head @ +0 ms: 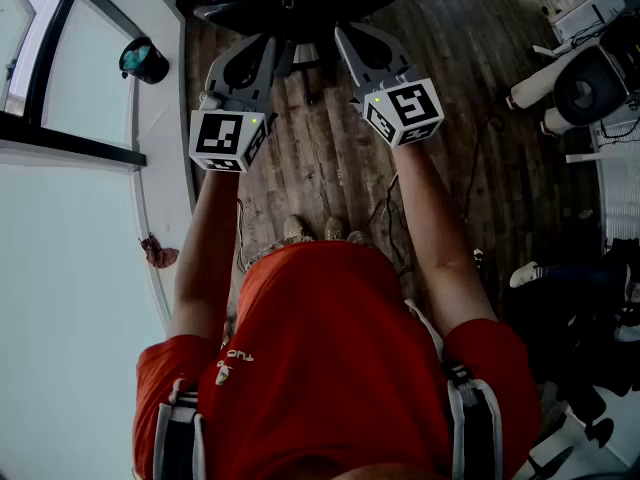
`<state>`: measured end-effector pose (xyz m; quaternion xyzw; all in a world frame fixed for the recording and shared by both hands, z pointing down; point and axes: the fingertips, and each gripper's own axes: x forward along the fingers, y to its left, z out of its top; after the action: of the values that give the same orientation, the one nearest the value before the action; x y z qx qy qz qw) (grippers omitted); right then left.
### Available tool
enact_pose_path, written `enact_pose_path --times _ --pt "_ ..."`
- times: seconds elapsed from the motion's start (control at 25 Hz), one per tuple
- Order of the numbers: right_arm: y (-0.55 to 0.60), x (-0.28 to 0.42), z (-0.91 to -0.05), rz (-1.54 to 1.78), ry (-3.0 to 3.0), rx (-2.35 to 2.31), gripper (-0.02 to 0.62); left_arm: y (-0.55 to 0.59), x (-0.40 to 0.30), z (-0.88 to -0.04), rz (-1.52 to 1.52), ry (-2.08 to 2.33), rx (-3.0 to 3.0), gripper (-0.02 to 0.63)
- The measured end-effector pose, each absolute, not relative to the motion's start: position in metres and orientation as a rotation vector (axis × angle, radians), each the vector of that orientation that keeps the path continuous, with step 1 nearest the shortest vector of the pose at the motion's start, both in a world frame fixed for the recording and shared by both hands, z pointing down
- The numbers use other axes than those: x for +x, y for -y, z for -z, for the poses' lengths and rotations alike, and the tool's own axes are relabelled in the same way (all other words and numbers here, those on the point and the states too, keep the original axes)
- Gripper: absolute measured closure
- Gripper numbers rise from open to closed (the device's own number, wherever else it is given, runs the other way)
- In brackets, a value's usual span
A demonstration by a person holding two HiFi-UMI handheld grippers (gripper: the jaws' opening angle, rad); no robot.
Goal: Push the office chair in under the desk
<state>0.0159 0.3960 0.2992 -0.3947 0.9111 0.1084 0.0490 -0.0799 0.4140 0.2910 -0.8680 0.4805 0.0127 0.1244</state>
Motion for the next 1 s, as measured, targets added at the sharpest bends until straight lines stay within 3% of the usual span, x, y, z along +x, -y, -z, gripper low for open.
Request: enact_pose_path --times 1.0 --pt "-0.343 0.073 -0.321 -0.625 -3.035 -1.174 0.564 -0.355 -0.08 -0.311 0.276 -1.507 -2.375 0.574"
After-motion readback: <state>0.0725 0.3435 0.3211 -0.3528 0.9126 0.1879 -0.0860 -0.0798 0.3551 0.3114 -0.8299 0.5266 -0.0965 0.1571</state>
